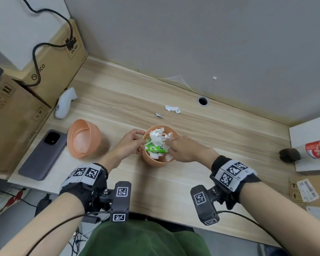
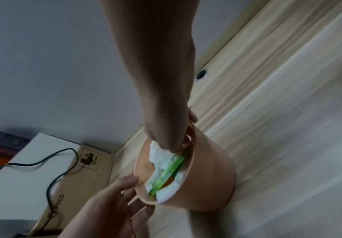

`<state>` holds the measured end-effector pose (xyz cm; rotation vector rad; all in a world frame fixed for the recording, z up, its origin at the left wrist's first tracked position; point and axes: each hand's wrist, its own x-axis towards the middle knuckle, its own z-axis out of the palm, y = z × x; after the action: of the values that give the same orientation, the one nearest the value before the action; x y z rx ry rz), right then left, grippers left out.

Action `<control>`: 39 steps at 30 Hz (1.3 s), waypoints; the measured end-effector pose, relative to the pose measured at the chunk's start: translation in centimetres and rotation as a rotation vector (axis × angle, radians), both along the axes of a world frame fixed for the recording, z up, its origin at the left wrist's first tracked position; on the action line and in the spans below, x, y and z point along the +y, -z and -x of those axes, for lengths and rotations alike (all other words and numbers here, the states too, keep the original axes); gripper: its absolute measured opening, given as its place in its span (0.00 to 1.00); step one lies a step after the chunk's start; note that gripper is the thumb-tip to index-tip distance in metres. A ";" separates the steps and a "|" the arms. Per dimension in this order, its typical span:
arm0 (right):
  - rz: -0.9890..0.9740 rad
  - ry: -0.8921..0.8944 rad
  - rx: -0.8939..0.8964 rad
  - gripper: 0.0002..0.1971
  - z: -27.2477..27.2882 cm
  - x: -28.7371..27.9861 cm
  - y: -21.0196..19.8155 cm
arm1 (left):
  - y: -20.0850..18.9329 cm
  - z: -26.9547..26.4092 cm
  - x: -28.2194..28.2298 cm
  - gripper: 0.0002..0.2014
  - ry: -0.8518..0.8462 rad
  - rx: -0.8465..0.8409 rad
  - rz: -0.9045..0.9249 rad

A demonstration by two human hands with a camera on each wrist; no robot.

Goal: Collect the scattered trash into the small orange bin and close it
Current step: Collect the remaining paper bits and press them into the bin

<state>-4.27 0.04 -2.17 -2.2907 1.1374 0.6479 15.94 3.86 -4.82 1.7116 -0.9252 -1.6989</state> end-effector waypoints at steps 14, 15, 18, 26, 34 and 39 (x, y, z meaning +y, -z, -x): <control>-0.199 0.623 -0.668 0.10 2.8 -2.1 -1.2 | 0.0 -1.4 -0.7 0.15 -0.059 -0.073 0.112; -0.201 0.699 -0.692 0.10 3.0 -2.0 -0.4 | -0.1 -1.7 -0.8 0.15 -0.072 -0.085 0.124; -0.300 0.881 -0.653 0.10 3.9 -1.8 2.6 | 0.0 -2.5 -1.2 0.14 -0.123 -0.102 0.134; -0.280 0.859 -0.371 0.15 4.9 -3.3 9.5 | 0.5 -4.5 -2.4 0.15 -0.201 -0.130 0.137; 0.090 0.916 -0.381 0.37 2.2 -11.0 10.0 | 0.8 -5.2 -2.6 0.11 -0.194 -0.122 0.106; 0.029 0.806 -0.374 0.49 -0.6 -14.0 11.0 | 1.3 -5.5 -2.2 0.12 -0.194 -0.098 0.071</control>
<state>-3.66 -13.92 -13.20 -1.6407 1.6927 -0.1027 21.44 1.65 -6.07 1.7882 -0.8224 -1.4520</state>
